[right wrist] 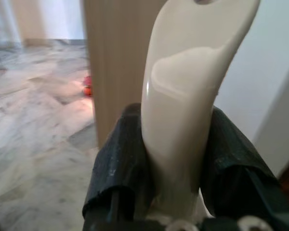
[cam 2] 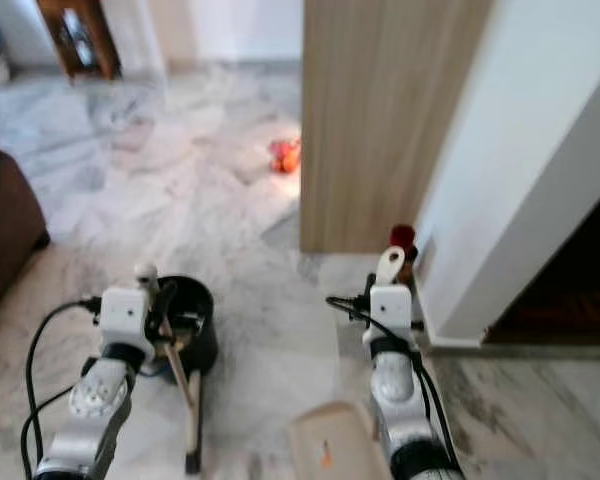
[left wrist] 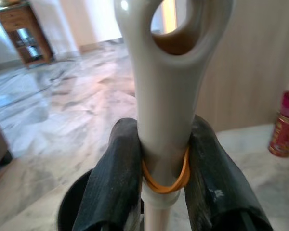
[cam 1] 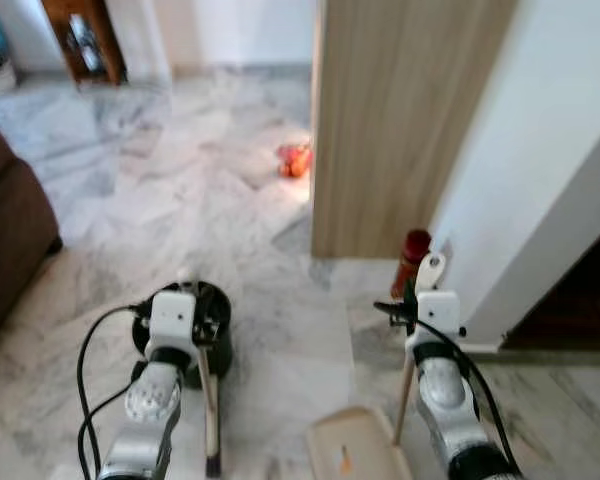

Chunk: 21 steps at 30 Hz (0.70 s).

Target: Sweep floor

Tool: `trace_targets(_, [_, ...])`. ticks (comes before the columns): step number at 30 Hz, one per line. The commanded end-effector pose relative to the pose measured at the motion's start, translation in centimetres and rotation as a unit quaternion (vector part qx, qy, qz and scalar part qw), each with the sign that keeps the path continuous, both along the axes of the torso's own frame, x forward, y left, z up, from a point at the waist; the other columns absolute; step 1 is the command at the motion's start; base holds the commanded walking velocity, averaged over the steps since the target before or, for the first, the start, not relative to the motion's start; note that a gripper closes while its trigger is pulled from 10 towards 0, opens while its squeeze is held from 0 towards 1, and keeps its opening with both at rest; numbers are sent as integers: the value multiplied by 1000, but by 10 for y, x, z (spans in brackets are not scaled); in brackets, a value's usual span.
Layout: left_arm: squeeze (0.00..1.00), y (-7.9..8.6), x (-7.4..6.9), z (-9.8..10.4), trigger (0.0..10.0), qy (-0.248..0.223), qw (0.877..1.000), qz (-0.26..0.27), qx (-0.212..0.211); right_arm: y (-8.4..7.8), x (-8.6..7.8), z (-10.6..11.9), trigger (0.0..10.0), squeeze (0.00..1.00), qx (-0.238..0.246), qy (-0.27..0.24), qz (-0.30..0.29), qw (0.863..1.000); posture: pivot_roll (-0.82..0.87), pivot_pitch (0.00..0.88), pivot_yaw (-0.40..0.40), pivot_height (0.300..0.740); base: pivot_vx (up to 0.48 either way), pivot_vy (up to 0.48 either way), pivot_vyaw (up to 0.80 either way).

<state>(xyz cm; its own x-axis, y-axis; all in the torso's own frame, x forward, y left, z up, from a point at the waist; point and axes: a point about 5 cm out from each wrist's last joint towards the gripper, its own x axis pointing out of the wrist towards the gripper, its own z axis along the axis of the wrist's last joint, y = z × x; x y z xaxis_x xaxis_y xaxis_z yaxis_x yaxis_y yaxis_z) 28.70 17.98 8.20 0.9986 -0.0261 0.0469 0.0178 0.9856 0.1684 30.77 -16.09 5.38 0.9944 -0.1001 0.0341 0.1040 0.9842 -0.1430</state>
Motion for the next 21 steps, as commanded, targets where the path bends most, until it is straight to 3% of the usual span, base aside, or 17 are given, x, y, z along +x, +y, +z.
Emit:
trace_targets(1, [0, -6, 1, 4, 10000, -12, 1000, -8, -3, -7, -1, -1, 10000, 0, -5, 2, -12, 1000, 151, 28, 32, 740, 0, 0, -800])
trace_targets(21, [0, -8, 2, 4, 10000, -10, 1000, -9, -7, -7, 2, 3, 10000, 0, -5, -4, -12, 1000, 135, 39, 28, 740, 0, 0, -800])
